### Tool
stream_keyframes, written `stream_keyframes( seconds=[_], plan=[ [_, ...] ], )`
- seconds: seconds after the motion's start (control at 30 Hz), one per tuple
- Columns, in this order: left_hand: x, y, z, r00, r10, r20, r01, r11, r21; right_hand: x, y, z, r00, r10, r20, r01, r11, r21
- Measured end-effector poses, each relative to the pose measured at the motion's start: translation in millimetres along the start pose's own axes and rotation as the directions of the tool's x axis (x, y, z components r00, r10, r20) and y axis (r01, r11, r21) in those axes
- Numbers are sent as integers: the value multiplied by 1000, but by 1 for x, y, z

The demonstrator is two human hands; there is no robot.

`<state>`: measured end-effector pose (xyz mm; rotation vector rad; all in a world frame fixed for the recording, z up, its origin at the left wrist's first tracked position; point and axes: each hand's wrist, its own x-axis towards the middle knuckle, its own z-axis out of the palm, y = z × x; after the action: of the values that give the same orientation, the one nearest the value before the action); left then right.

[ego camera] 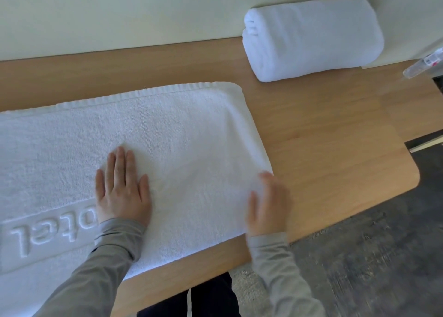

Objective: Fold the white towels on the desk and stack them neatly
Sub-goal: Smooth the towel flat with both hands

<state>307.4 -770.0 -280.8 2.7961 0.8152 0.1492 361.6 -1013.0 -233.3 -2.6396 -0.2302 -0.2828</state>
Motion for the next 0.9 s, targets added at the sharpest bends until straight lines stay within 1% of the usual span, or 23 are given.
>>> stream_keyframes(
  seconds=[0.03, 0.07, 0.1, 0.13, 0.17, 0.2, 0.23, 0.27, 0.3, 0.37, 0.4, 0.47, 0.53, 0.57, 0.6, 0.63, 0.67, 0.7, 0.73, 0.8, 0.83, 0.87, 0.9],
  plan=[
    [0, 0, 0, 1000, 0, 1, 0, 1000, 3, -6, -22, 13, 980, -173, 94, 170, 985, 39],
    [0, -1, 1, 1000, 0, 1, 0, 1000, 4, -14, -43, 27, 917, -329, 225, 322, 944, 69],
    [0, -1, 1, 1000, 0, 1, 0, 1000, 5, -22, -58, 39, 824, -450, 345, 452, 889, 80],
    [-1, -2, 1, 1000, 1, -1, -1, 1000, 8, -28, -66, 48, 730, -532, 429, 555, 828, 81],
    [-1, -2, 2, 1000, 3, -2, -3, 1000, 10, -29, -67, 55, 651, -572, 499, 629, 775, 68],
    [-1, -3, 3, 1000, 4, -3, -4, 1000, 11, -26, -59, 57, 593, -581, 557, 676, 735, 46],
    [-1, -3, 3, 1000, 5, -1, -5, 1000, 11, -20, -46, 55, 565, -572, 595, 702, 712, 18],
    [0, -4, 4, 1000, 6, 2, -6, 1000, 11, -13, -29, 51, 565, -548, 617, 705, 709, -16],
    [0, -4, 4, 1000, 7, 6, -7, 1000, 11, -4, -10, 45, 589, -503, 632, 687, 724, -63],
    [0, -3, 5, 1000, 5, 2, -5, 1000, 12, 14, 28, 31, 678, -378, 631, 609, 769, -194],
    [-1, -3, 5, 1000, 2, 1, -2, 1000, 14, 20, 45, 24, 717, -304, 627, 551, 798, -244],
    [-3, -3, 4, 1000, -5, 7, 5, 1000, 19, 30, 68, 13, 769, -154, 620, 419, 855, -307],
    [-3, -2, 4, 1000, -11, 25, 10, 1000, 28, 36, 68, 9, 840, -23, 543, 258, 896, -361],
    [-4, -1, 3, 999, -12, 35, 11, 999, 32, 38, 60, 9, 874, -7, 487, 201, 915, -349],
    [-4, 0, 3, 999, -12, 44, 11, 999, 34, 40, 46, 9, 895, -53, 443, 202, 933, -297],
    [-5, 1, 2, 999, -14, 53, 12, 999, 35, 41, 27, 13, 892, -150, 426, 263, 939, -221],
    [-5, 2, 1, 998, -18, 60, 16, 999, 34, 40, 6, 20, 861, -277, 426, 362, 922, -134],
    [-4, 1, -1, 998, -22, 65, 20, 999, 33, 37, -17, 32, 799, -418, 432, 479, 877, -38],
    [-4, 1, -2, 997, -24, 69, 22, 999, 34, 33, -39, 45, 713, -547, 438, 587, 808, 55],
    [-4, 0, -3, 997, -19, 77, 15, 999, 46, 27, -71, 68, 504, -735, 454, 747, 634, 198],
    [-4, 0, -4, 997, -16, 80, 12, 999, 51, 30, -77, 78, 405, -787, 466, 803, 550, 231],
    [-4, 0, -4, 997, -16, 81, 12, 999, 51, 40, -77, 85, 326, -806, 494, 844, 484, 232],
    [-4, 1, -4, 997, -19, 81, 15, 999, 47, 56, -72, 91, 275, -803, 529, 873, 440, 213]
  ],
)
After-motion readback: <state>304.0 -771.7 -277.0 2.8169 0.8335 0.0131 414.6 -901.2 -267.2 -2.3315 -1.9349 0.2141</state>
